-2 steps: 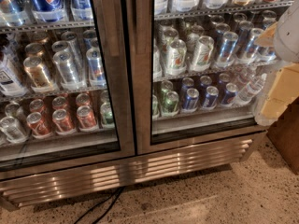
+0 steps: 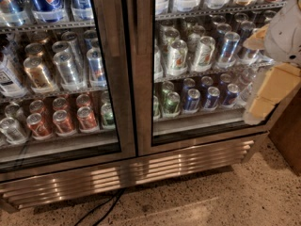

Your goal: Open right fridge door

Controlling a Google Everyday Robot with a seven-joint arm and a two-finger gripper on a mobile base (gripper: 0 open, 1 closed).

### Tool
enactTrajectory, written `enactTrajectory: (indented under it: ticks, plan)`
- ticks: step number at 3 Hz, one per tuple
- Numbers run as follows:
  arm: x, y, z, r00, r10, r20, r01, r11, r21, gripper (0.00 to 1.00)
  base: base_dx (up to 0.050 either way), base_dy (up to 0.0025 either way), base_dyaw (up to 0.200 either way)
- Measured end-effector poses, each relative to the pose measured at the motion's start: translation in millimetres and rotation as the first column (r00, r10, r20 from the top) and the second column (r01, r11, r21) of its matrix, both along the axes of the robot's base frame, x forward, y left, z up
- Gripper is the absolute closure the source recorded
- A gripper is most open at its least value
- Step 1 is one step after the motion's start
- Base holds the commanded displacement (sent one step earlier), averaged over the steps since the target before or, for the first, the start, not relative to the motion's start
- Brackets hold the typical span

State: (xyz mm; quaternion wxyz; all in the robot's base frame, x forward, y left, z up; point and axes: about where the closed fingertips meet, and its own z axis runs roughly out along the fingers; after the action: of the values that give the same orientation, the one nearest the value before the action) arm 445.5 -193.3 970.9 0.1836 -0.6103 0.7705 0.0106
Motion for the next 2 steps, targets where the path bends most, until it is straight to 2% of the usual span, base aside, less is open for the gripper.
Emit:
enactTrajectory:
  ticks: [1, 2]
  plan:
    - [42, 34, -11, 0.9951, 0.093, 0.033, -0.099, 0.967, 0.235, 0.00, 0.000, 0.00000, 0.000]
    - [64, 78, -14, 0.9804, 0.192, 0.044, -0.189, 0.855, 0.483, 0.00, 0.000, 0.00000, 0.000]
